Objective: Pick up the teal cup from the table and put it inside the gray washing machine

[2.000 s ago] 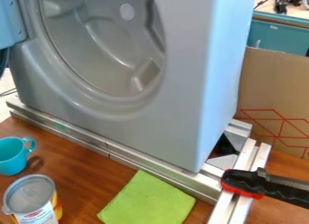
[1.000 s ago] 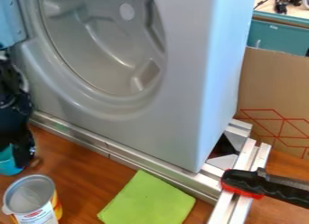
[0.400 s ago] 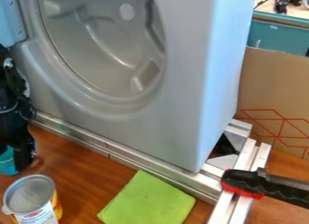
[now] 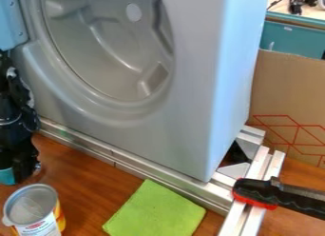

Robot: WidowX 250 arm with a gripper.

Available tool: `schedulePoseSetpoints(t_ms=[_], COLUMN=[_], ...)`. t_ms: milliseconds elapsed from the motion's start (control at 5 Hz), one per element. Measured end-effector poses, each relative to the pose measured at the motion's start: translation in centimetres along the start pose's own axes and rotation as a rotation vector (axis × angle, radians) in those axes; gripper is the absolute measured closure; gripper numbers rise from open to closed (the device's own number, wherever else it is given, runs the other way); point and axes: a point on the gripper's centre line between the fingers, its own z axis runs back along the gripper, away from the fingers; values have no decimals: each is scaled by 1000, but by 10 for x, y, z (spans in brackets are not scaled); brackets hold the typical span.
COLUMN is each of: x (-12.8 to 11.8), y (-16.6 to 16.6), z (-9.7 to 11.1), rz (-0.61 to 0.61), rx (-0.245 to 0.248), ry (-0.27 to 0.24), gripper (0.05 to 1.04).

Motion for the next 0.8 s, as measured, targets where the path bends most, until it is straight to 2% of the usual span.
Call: schedulePoseSetpoints(t_ms=[200, 400, 600, 800], x=[3, 4, -3, -13], y=[-5, -2, -1, -3], z=[4, 16, 30, 55], rz=[-14, -30, -12, 4], rx=[-32, -19, 6, 32], ry=[-29, -55, -54, -85], gripper=[794, 961, 1003, 1003])
